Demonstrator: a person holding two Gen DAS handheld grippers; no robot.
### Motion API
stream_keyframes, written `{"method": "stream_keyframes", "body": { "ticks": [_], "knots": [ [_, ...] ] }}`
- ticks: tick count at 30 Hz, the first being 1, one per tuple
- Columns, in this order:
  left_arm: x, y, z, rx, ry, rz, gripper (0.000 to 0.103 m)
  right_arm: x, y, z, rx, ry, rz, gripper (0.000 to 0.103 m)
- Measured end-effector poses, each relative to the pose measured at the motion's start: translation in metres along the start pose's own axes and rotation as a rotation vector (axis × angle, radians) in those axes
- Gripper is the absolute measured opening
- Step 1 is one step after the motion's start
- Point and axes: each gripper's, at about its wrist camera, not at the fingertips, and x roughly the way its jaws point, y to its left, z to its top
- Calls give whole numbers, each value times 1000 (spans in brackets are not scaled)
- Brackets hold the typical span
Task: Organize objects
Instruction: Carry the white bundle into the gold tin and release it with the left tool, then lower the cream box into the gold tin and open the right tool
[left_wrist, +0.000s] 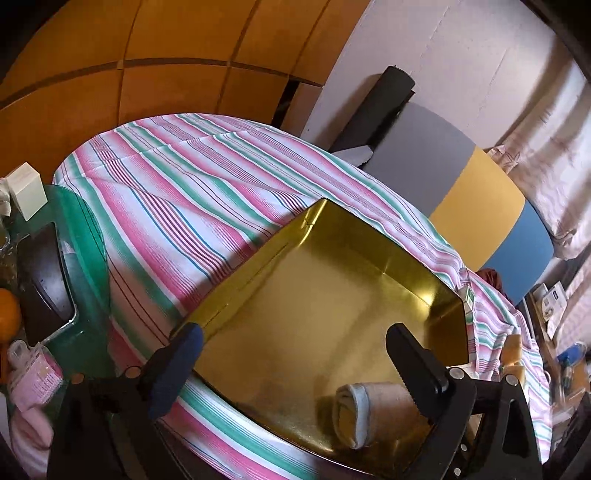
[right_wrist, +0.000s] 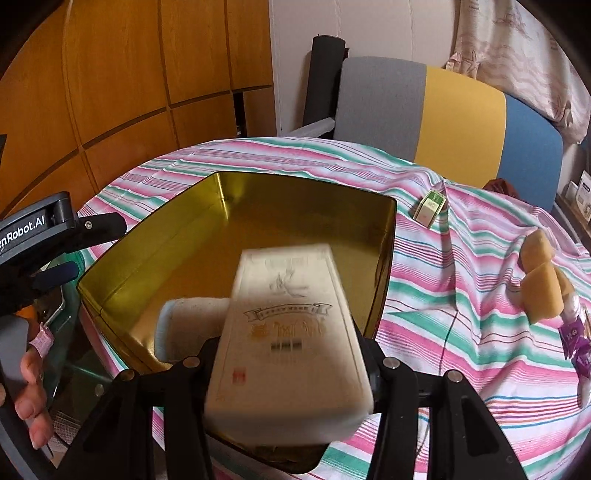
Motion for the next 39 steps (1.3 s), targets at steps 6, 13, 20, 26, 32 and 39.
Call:
{"method": "stream_keyframes", "body": {
  "ticks": [6,13,20,26,32,39],
  "knots": [
    [-1,-5,-3,13,7,-5,100,-10,0,0,3,-23,-15,60],
    [-1,-8,-5,17,18,-11,100,-35,-7,-5,63,-73,14,60],
    [-1,-10,-8,21,23,-11,100,-55,-9,-14,106,-100,66,60],
    [-3,-12,-10,16,19,-13,100,-54,-2,-19,116,-83,164,60],
    [-3,-14,-11,22,27,-12,101,-47,-1,-24,128,-68,167,60],
    [-2,-27,-22,50,50,-53,103,-65,-28,-24,155,-148,58,60]
  ]
}}
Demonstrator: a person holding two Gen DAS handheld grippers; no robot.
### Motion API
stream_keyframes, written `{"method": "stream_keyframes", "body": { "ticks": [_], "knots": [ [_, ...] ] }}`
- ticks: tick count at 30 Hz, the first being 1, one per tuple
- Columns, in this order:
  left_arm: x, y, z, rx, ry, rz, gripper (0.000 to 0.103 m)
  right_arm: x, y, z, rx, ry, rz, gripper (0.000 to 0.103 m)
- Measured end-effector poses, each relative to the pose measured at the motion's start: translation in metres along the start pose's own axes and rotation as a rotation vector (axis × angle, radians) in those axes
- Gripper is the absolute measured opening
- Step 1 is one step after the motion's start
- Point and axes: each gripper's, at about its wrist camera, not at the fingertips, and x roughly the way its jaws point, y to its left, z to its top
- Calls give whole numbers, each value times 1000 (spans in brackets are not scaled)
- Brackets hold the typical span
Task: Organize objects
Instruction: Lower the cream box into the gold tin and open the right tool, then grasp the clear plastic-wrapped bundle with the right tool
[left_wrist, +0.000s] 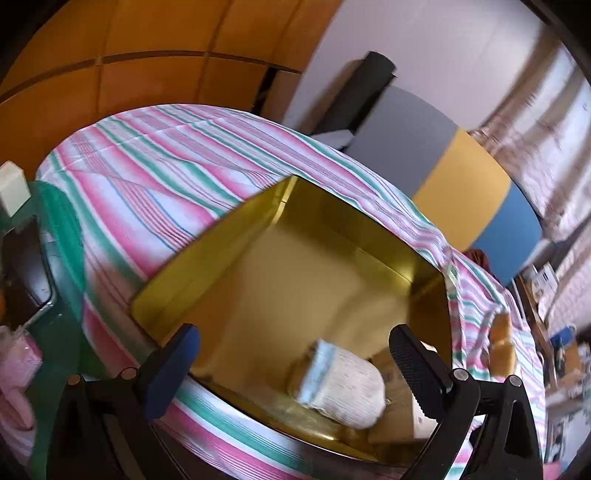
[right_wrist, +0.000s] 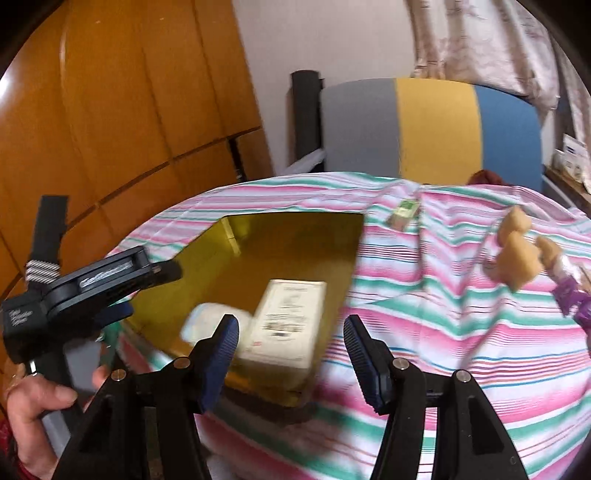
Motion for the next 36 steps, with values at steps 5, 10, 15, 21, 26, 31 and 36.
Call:
{"method": "stream_keyframes", "body": {
  "ticks": [5,10,15,21,26,31,36],
  "knots": [
    [-1,-24,-11,101,18,-32,103,2,-42,-9,89,32,-116,60],
    [-8,-55,-26,205,30,-112,103,2,-99,-27,180,67,-291,60],
    [-13,-88,-52,318,72,-205,103,-22,-180,-42,355,46,-431,60],
    [-18,-122,-78,426,122,-280,103,-60,-278,-43,521,-36,-605,60],
    [-15,-138,-92,456,153,-294,103,-83,-352,-41,696,-103,-692,60],
    [-11,-148,-99,481,175,-283,103,-72,-383,-45,719,-86,-649,60],
    [-8,-161,-103,533,165,-267,103,-56,-383,-55,654,-46,-611,54]
  ]
}}
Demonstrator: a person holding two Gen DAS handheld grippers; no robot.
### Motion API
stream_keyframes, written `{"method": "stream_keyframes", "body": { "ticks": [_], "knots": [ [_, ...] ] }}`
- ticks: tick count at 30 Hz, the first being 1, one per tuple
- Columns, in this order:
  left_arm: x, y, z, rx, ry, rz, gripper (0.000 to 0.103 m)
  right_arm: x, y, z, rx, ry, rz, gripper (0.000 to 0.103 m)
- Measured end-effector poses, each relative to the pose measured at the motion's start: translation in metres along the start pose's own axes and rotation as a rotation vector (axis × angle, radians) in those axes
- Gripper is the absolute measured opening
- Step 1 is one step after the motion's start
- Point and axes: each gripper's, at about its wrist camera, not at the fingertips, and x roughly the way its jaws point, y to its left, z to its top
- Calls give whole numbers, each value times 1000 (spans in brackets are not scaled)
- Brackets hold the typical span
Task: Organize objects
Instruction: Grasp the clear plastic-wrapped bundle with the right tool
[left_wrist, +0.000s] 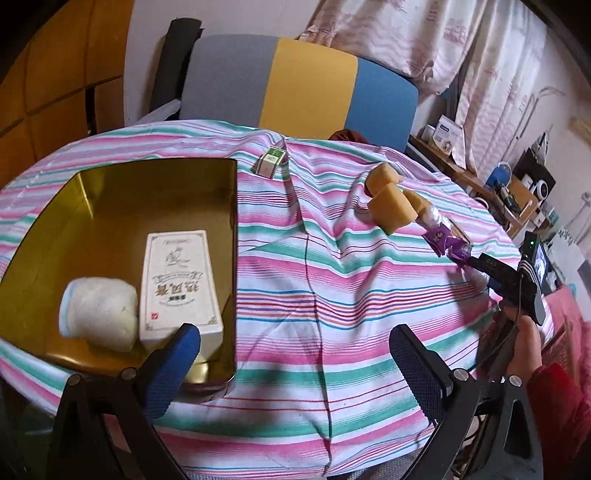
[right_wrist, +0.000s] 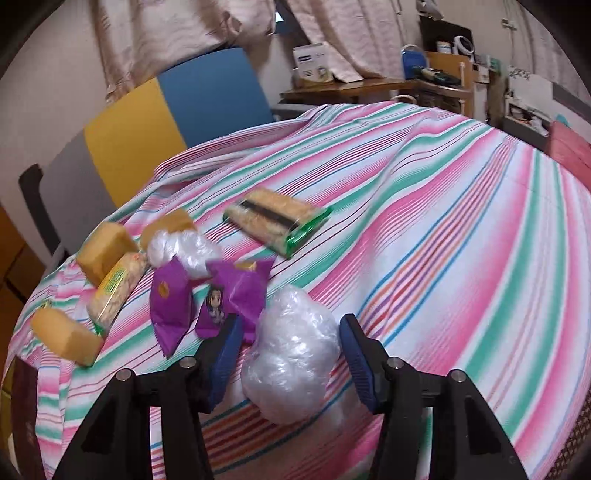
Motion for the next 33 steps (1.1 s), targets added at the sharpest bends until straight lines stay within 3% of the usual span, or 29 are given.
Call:
{"method": "stream_keyframes", "body": {
  "ticks": [7,11,16,26,33],
  "knots": [
    [24,-18,21,-14,29,-27,103,-1,-4,-6,7,-13,29,53],
    [47,-33,41,-19,46,-39,103,-3,1,-9,-9,-45,-1,39],
    [85,-57,69,6,43,-33,103,-13,0,-13,-6,-99,7,39],
    [166,-118,125,-60,111,-56,103,-7,-1,-14,-3,-84,8,39],
    [208,-131,133,-53,148,-75,102,-7,-4,-14,8,-88,23,39]
  ]
}}
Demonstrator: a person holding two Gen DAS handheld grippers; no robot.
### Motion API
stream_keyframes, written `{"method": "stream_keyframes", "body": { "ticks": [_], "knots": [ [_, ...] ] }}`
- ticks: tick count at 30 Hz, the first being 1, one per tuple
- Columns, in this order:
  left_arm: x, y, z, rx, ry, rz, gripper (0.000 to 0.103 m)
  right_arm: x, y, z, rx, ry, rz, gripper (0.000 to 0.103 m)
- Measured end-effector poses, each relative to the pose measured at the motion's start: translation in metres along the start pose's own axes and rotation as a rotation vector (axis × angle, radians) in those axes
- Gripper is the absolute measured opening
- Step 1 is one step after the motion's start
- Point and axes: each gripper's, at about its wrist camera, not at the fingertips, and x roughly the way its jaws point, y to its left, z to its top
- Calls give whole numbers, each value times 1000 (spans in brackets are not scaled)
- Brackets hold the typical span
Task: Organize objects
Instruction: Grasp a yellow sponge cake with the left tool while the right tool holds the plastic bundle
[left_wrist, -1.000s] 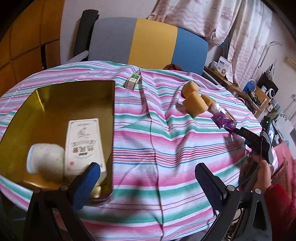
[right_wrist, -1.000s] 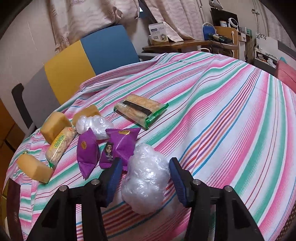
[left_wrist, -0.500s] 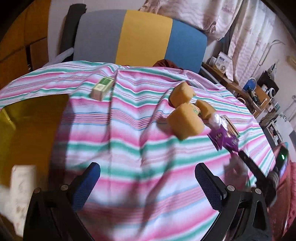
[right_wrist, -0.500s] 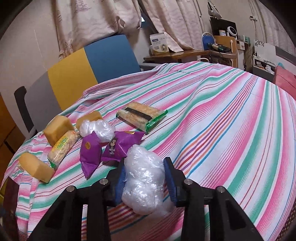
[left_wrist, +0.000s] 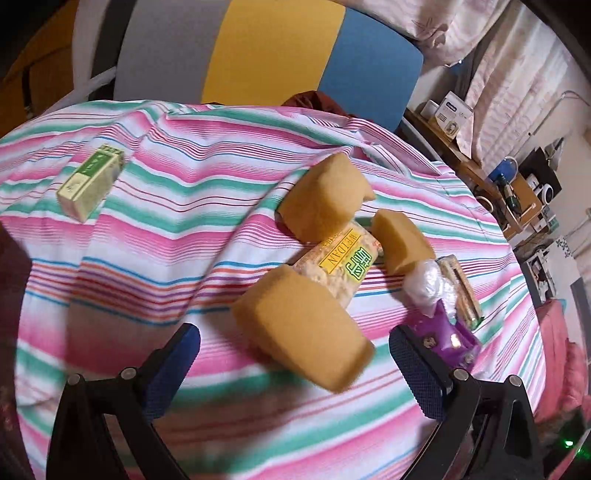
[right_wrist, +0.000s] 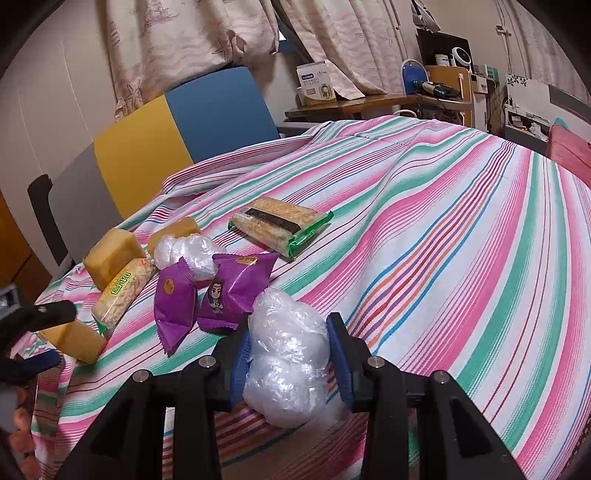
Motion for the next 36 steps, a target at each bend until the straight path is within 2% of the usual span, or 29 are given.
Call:
{"method": "stream_keyframes", "body": {
  "ticks": [2,3,7,13,19,22,25,31,36],
  "knots": [
    [1,6,-2,16,-37,-10,89,0,0,0,3,0,2,39],
    [2,10,-3,20,-42,-24,79,0,0,0,4,-1,3,39],
    [-2,33,-12,-27,-57,-146,69,1,1,0,5,-2,3,39],
    [-18,42,-40,41,-105,-185,57,0,1,0,4,-7,2,39],
    [-28,47,-57,108,-138,-182,51,-1,1,0,2,-13,-6,39],
    [-29,54,-57,84,-139,-207,49,-5,0,-1,5,-31,-12,39],
    [-31,60,-61,57,-145,-230,48,-18,4,-2,-10,-93,-25,39],
    [-37,73,-72,6,-159,-276,46,-39,33,-8,-152,-200,-37,39],
    [-42,83,-79,-41,-169,-295,45,-45,60,-15,-268,-172,19,39]
  ]
}}
